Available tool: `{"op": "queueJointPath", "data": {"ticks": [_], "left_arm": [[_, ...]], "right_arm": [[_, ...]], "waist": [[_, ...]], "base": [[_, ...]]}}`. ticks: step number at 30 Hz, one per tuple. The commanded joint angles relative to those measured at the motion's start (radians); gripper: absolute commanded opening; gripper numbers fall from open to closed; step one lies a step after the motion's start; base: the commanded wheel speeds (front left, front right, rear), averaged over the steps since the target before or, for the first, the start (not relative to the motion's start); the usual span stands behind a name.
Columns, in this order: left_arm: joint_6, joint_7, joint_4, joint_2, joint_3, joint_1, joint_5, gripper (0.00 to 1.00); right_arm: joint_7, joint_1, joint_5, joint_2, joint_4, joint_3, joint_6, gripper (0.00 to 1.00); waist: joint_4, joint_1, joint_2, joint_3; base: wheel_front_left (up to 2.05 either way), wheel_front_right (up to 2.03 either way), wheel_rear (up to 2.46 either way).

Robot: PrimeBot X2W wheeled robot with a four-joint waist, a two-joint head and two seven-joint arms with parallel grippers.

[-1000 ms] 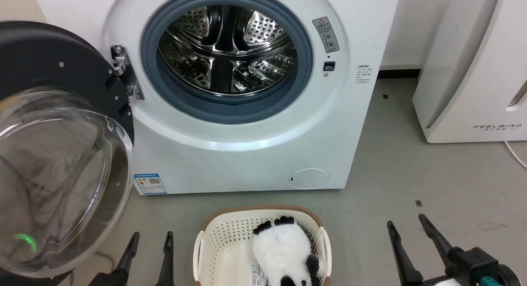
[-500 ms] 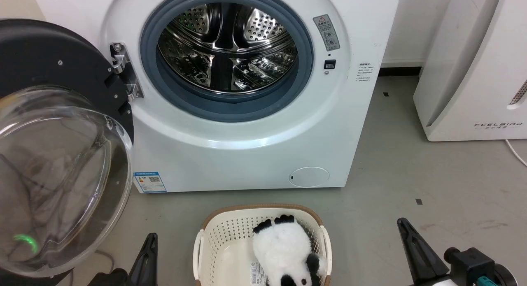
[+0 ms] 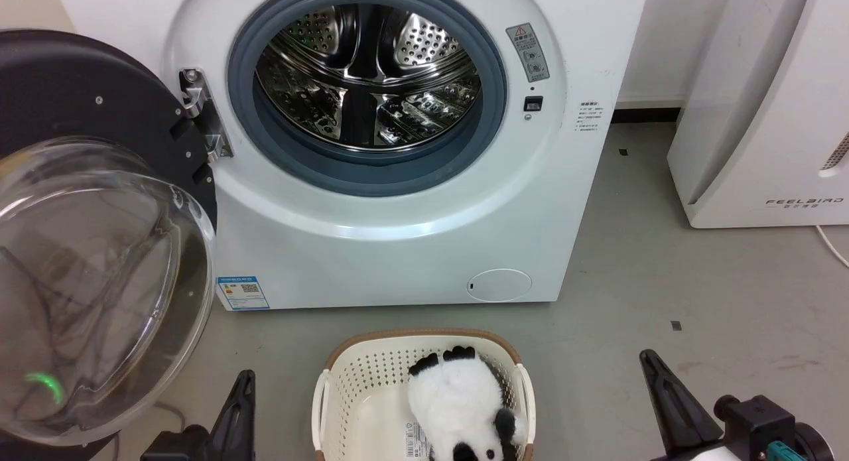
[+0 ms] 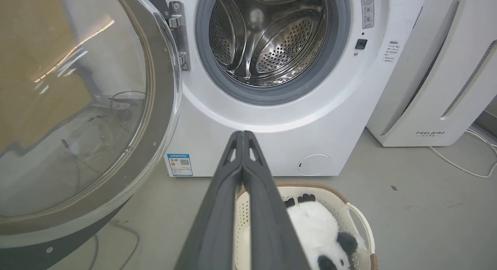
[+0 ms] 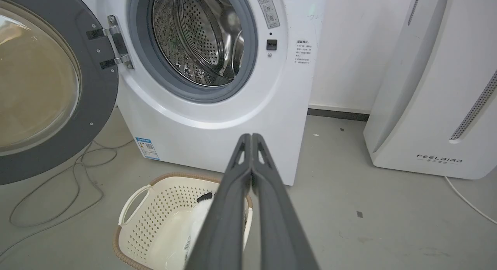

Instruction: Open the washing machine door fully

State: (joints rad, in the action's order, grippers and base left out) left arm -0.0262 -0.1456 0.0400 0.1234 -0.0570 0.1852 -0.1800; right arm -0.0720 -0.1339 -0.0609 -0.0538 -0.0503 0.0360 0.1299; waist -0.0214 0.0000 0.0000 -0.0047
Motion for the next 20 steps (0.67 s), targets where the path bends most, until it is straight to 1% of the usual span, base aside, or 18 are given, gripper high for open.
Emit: {"op": "queueJointPath", "data": {"ticks": [1, 20], "left_arm": [[0.003, 0.005, -0.002, -0.004, 0.002, -0.017, 0.009, 0.0], [0.007, 0.031, -0.009, -0.016, 0.012, -0.048, 0.04, 0.0]], "right_arm": [[0.001, 0.014, 0.009, 0.001, 0.002, -0.003, 0.0, 0.0], [0.014, 0.036, 0.018, 0.001, 0.011, -0.009, 0.0, 0.0]], "waist": [[0.0, 0.0, 0.0, 0.0], [0.004, 0.0, 0.0, 0.001]], "base": [[0.0, 0.0, 0.0], [0.0, 0.0, 0.0]]}}
